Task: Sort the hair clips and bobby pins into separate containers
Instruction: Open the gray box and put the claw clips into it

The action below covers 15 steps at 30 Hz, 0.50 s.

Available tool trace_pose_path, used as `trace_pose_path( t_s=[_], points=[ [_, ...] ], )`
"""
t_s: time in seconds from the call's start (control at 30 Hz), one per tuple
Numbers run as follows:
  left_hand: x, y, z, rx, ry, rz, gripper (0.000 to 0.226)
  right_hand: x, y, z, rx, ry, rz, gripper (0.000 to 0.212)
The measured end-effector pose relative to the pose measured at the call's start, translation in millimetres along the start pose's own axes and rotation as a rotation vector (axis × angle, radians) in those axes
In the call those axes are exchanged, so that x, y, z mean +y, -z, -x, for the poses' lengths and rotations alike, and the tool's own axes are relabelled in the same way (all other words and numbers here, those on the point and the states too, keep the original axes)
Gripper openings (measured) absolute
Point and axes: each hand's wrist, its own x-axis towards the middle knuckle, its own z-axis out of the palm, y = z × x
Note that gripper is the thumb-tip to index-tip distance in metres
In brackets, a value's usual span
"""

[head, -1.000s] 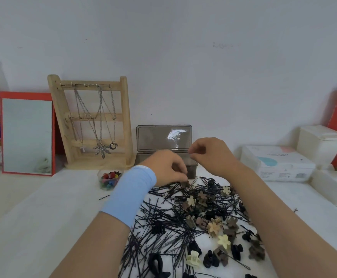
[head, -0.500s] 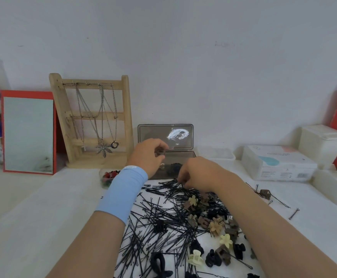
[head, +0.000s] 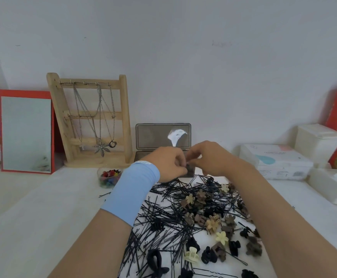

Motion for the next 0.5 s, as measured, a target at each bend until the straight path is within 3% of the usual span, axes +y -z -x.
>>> trace_pose_path(
  t_s=[0.1, 0.23, 0.37, 0.5],
  points=[
    [12, -8, 3, -0.214, -0.032, -0.028, 0.007, 0, 13, 5, -0.081, -0.014, 0.107, 0.018],
    [15, -21, 4, -0.324, -0.016, -0.137, 0.022, -5, 20, 10, -0.171, -0.010, 0.136, 0.017],
    [15, -17, 4, -0.277, -0.034, -0.153, 0.003, -6, 18, 14, -0.482, -0.061, 0.197, 0.026],
    [11, 0, 7, -0.223, 0.024, -0.113, 0.006, -7, 5, 12, -0.521, -0.028, 0.211, 0.029]
  ],
)
